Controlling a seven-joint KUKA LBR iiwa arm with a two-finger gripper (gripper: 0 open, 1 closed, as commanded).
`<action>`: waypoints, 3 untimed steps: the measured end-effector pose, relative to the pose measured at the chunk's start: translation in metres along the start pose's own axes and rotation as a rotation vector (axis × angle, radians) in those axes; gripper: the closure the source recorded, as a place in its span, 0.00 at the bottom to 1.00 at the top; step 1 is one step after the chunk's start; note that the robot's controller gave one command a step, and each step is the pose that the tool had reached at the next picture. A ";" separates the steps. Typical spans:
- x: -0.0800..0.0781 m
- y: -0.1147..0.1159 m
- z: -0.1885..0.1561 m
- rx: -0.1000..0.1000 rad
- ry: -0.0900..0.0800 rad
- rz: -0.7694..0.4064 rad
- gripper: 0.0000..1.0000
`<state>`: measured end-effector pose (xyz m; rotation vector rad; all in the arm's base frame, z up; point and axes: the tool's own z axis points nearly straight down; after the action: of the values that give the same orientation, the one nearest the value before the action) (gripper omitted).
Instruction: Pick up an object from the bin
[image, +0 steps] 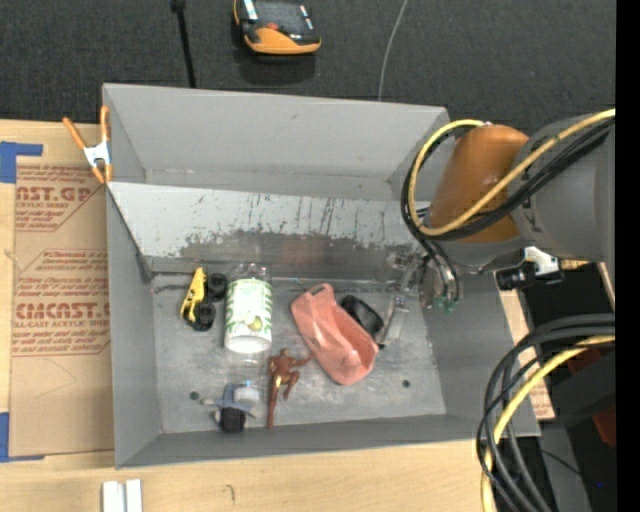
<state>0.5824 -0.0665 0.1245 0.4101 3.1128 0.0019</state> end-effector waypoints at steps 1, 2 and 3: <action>-0.003 0.000 0.007 0.002 0.000 -0.009 0.00; 0.000 -0.006 0.041 0.005 0.002 0.154 0.00; -0.005 -0.001 0.054 -0.002 -0.015 0.174 1.00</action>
Offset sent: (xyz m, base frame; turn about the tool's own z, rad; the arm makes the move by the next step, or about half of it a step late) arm -0.0053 -0.0037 -0.0545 0.1667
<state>0.5872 -0.0686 0.0703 0.6755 3.0505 0.0016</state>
